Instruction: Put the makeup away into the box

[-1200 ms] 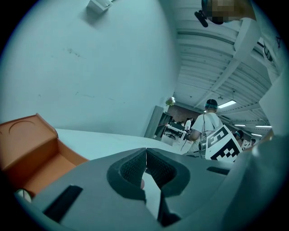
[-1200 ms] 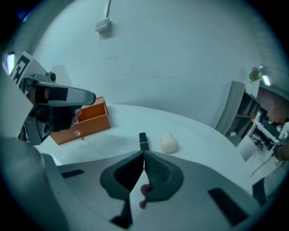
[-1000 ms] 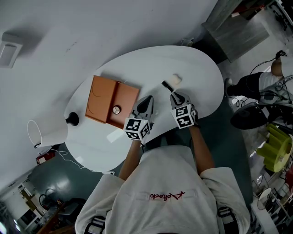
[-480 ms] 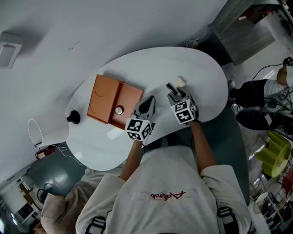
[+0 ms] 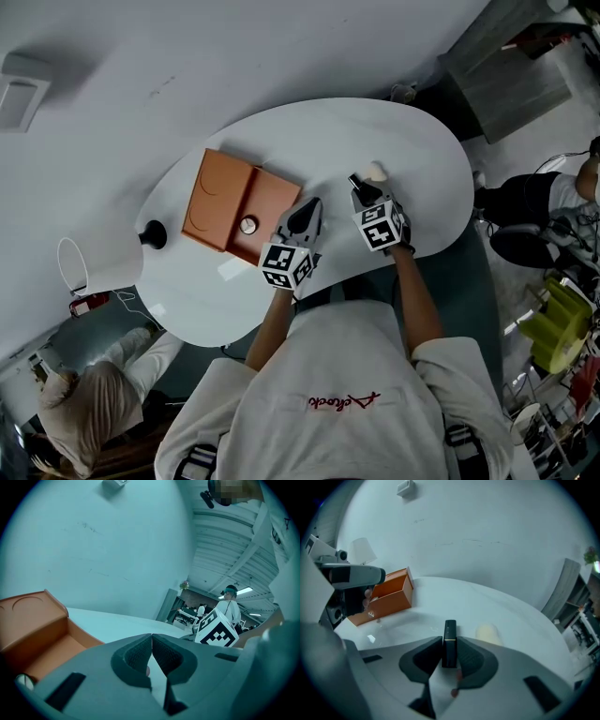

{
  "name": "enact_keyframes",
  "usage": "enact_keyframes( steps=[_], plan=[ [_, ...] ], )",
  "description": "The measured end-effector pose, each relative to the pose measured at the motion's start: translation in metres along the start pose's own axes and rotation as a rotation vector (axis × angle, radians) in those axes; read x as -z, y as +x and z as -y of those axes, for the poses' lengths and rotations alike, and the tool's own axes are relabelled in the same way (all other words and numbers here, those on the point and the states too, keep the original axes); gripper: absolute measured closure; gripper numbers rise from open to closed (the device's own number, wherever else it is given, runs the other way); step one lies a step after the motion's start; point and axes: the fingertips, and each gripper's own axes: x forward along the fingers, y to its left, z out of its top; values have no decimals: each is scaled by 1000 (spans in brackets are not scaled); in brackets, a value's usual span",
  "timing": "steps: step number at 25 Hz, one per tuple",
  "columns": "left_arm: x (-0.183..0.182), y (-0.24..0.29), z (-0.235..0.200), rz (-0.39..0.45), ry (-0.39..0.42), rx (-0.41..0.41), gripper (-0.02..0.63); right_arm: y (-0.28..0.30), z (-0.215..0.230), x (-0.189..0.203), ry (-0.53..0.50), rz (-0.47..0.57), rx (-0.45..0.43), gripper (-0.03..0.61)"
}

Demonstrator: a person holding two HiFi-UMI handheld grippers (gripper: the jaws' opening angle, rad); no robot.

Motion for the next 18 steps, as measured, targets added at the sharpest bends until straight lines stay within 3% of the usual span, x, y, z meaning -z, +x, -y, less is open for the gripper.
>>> enact_keyframes(
  steps=[7,18],
  plan=[
    [-5,-3,0,14,4,2,603,-5,-2,-10,6,33,1,471],
    [-37,-35,-6,94,30,-29,603,-29,-21,-58,-5,138,-15,474]
  ],
)
